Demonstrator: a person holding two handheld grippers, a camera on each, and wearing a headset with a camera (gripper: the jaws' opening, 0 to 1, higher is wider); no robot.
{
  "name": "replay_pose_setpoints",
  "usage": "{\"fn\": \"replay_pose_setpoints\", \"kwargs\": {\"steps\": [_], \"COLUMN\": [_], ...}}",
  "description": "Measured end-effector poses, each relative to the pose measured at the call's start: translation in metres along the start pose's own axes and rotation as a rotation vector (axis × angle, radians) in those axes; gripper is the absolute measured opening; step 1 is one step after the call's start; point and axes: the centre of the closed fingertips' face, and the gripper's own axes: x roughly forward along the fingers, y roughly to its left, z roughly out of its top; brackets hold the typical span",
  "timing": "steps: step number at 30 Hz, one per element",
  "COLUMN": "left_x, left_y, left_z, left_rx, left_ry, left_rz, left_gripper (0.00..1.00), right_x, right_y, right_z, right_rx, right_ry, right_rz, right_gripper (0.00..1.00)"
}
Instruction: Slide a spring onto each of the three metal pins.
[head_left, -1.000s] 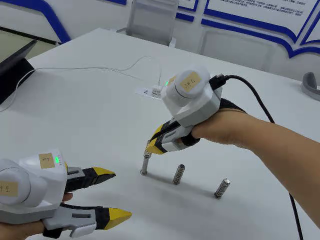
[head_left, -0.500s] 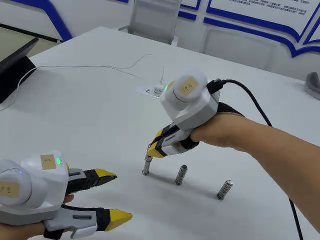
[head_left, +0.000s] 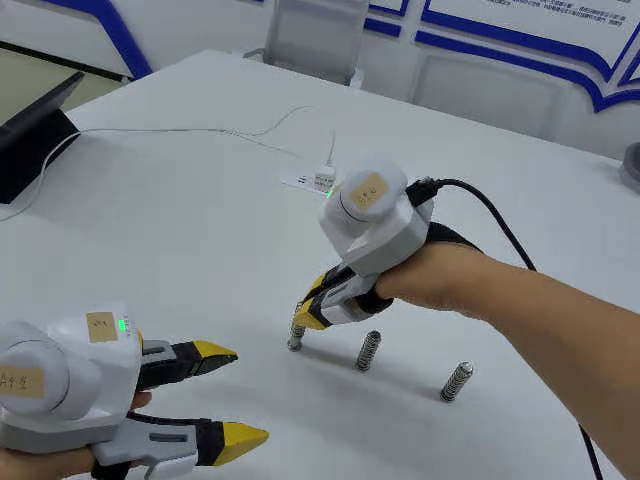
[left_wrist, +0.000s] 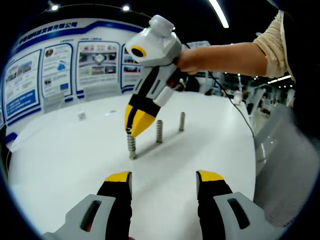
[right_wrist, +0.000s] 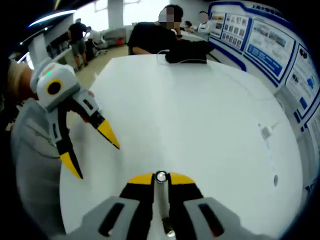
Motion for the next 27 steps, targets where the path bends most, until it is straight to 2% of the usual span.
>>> {"fn": "replay_pose_setpoints", "kwargs": {"steps": [19, 27], "left_x": [0.003, 0.005], "left_y": [0.0, 0.001], "left_z": [-0.002, -0.001], "left_rx": [-0.007, -0.006], "left_ry": [0.004, 0.002], "left_rz": [0.001, 0.0], "left_gripper": [0.52, 0.52], "right_x": [0.012, 0.012], "right_y": [0.006, 0.006], "right_z": [-0.009, -0.011], "right_rx": [0.021, -0.002], "right_ry": [0.013, 0.009], "right_rz": [0.019, 0.016], "right_gripper": [0.12, 0.15]}}
